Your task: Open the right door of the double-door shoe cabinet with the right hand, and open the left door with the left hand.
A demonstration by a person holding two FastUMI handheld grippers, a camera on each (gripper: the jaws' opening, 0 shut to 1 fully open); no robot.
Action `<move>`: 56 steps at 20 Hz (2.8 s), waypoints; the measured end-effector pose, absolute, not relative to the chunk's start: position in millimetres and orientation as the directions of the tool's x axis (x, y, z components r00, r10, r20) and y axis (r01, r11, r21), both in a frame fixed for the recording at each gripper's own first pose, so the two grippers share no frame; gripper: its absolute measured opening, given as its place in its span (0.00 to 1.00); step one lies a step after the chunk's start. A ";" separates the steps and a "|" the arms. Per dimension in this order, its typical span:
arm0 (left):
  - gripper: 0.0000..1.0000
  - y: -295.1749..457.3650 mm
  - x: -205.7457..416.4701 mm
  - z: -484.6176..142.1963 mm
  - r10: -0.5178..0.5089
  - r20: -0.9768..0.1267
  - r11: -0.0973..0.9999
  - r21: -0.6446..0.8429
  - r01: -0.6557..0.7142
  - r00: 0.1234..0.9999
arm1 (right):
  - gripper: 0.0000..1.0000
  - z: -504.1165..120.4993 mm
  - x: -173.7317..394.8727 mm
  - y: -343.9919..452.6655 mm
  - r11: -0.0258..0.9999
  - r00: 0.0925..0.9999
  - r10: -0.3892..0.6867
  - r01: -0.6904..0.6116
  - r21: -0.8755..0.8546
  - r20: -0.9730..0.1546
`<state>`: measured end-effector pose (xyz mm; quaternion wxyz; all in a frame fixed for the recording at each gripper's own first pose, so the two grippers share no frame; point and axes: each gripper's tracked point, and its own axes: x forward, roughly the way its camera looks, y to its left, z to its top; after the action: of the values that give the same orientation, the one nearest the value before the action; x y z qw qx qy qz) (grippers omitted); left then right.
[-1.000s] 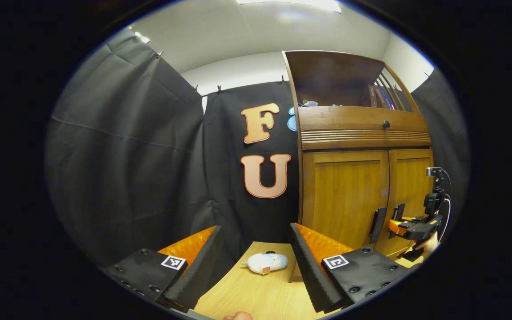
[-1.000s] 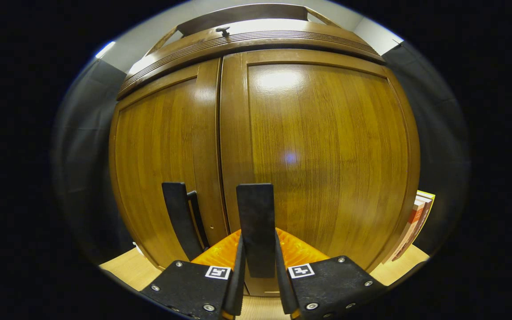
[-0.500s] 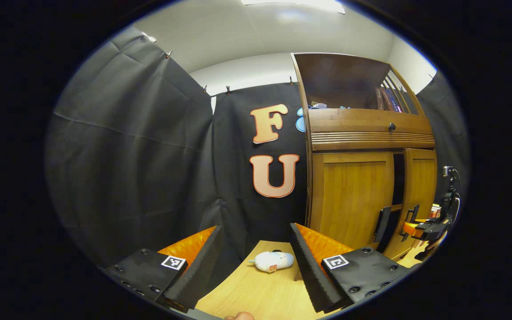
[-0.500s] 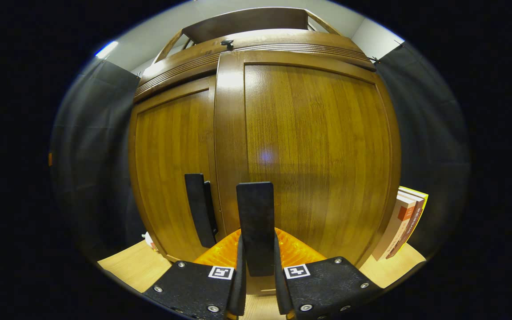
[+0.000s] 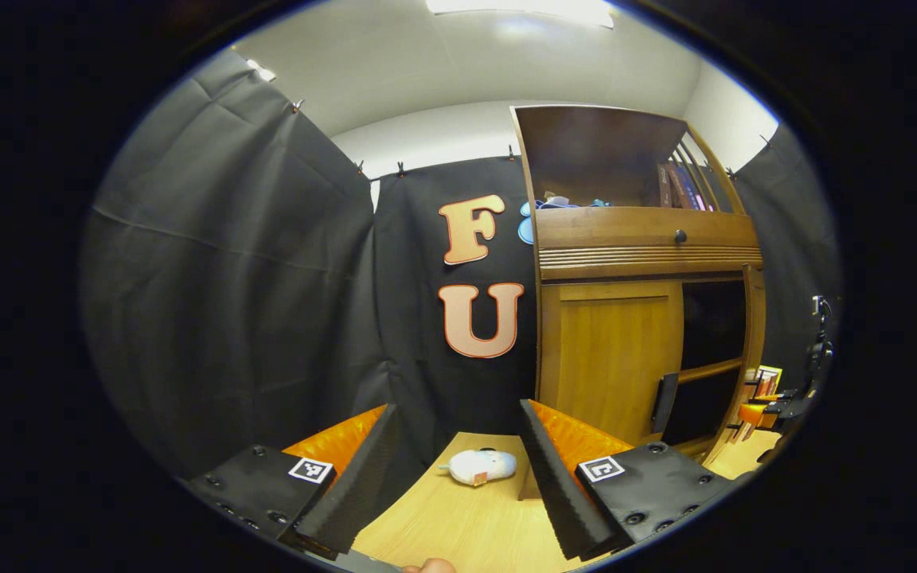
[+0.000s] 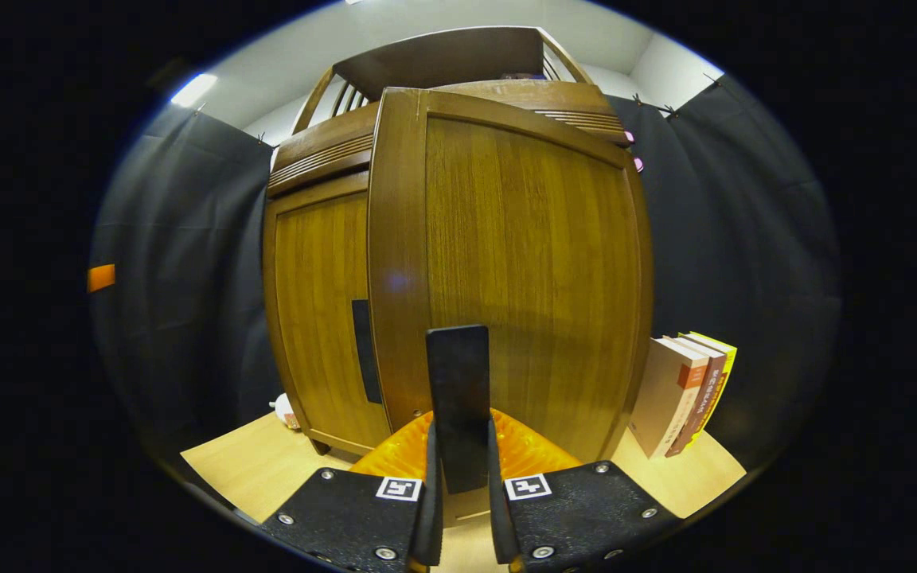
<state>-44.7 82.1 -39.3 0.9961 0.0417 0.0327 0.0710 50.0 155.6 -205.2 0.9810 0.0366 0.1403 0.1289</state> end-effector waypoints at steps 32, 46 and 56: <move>0.96 -63.3 -37.1 -55.9 -0.026 -0.096 0.993 0.108 0.037 0.995 | 0.00 -189.3 -4.0 -52.5 0.995 0.961 0.095 -0.086 0.044 -0.258; 0.94 -136.5 0.5 -106.6 -0.098 -0.143 0.992 0.059 0.107 0.985 | 0.12 -189.1 -14.4 -97.7 0.985 0.954 0.156 -0.130 0.116 -0.255; 0.94 -212.4 59.3 -152.8 -0.195 -0.165 0.978 0.046 0.205 0.967 | 0.29 -151.2 -61.9 -136.4 0.998 0.979 0.021 -0.009 0.060 -0.204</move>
<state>59.3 -212.4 -152.8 0.9912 0.0312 0.0800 -0.1008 -61.9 -136.4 -151.2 0.9942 0.0295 0.1029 0.0073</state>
